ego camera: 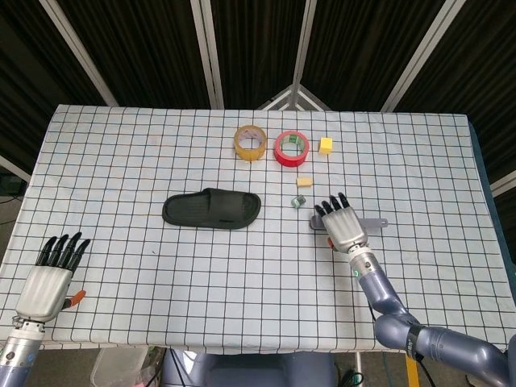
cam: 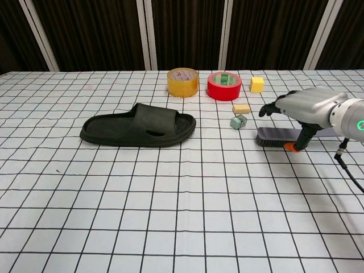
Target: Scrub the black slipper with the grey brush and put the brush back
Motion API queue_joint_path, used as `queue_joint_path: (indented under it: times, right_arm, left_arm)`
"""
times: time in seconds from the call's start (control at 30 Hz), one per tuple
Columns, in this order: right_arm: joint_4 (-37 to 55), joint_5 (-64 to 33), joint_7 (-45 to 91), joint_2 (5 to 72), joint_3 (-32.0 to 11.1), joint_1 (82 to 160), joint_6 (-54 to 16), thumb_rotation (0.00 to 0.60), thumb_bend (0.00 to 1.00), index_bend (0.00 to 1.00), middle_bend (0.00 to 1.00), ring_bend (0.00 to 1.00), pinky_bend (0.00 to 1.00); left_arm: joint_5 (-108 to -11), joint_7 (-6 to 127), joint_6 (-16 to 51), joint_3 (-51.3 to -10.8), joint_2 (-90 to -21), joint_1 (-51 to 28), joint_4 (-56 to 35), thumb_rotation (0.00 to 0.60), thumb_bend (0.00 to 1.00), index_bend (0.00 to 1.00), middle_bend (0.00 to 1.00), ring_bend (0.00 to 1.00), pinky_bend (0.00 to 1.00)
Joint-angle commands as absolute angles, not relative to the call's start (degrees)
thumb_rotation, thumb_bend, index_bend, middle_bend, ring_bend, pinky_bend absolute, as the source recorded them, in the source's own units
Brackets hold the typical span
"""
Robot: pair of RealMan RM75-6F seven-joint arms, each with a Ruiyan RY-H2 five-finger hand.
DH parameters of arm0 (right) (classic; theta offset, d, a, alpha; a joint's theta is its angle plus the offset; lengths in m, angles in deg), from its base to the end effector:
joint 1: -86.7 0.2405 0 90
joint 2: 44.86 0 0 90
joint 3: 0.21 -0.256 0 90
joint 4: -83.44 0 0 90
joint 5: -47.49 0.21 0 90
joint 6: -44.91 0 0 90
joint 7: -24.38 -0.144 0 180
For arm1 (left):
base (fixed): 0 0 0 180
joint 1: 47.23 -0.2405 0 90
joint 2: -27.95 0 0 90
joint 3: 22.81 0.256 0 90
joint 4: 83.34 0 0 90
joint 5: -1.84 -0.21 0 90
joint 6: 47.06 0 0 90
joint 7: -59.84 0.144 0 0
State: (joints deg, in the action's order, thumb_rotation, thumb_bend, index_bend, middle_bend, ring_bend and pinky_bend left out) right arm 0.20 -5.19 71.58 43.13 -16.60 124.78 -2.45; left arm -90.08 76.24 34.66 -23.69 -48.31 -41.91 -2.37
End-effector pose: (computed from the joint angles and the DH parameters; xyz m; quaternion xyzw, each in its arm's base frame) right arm -0.1856 -0.3549 -0.0088 0.7783 -0.3161 0.2212 0.4954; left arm -0.3181 0.1762 0.0889 -0.6908 -0.2970 -0.3028 0.5856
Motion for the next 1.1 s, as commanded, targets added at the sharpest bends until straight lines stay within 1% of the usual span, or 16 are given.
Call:
queue_joint_path:
  times: [0.03,0.13,0.5,0.7,0.83,0.93,1.1]
  right_arm:
    - [2.56,-4.71,69.86,44.25,-16.01,126.15,-1.32,0.6,0.39,0.2,0.21,0.11,0.08]
    - [4.06,-5.06,68.6,44.71,-15.48,126.93,-1.15,0.6,0.39,0.25,0.25,0.13,0.11]
    - [7.52,-6.49,64.69,44.81,-13.93,128.56,-1.61,0.6,0.39,0.31,0.29,0.16,0.12]
    - [8.46,-7.12,63.1,44.65,-13.14,128.88,-2.31,0.6,0.39,0.39,0.36,0.2,0.14]
    - [9.08,-7.4,62.09,44.78,-12.52,129.01,-2.59,0.6,0.39,0.42,0.38,0.21,0.14]
    - [9.38,-7.52,61.61,44.82,-12.11,129.19,-2.79,0.6,0.39,0.43,0.39,0.21,0.14]
    - [9.8,-7.43,61.0,44.95,-11.47,129.48,-2.99,0.6,0.39,0.46,0.41,0.23,0.2]
  left_arm:
    - [-89.14,76.1,34.02,-23.99,-48.29,-41.62,-2.62,0.6,0.12,0.0,0.0,0.0,0.02]
    - [-88.5,76.1,33.64,-24.1,-48.32,-41.41,-2.77,0.6,0.12,0.0,0.0,0.0,0.02]
    - [-87.03,76.13,33.41,-24.36,-48.31,-40.96,-2.83,0.6,0.12,0.0,0.0,0.0,0.02]
    - [-86.39,76.5,33.07,-24.28,-48.39,-40.75,-2.83,0.6,0.12,0.0,0.0,0.0,0.02]
    - [-85.98,76.75,32.83,-24.16,-48.46,-40.64,-2.76,0.6,0.12,0.0,0.0,0.0,0.02]
    - [-85.78,76.94,32.65,-24.04,-48.48,-40.52,-2.63,0.6,0.12,0.0,0.0,0.0,0.02]
    - [-85.49,77.09,32.54,-23.91,-48.41,-40.39,-2.43,0.6,0.12,0.0,0.0,0.0,0.02]
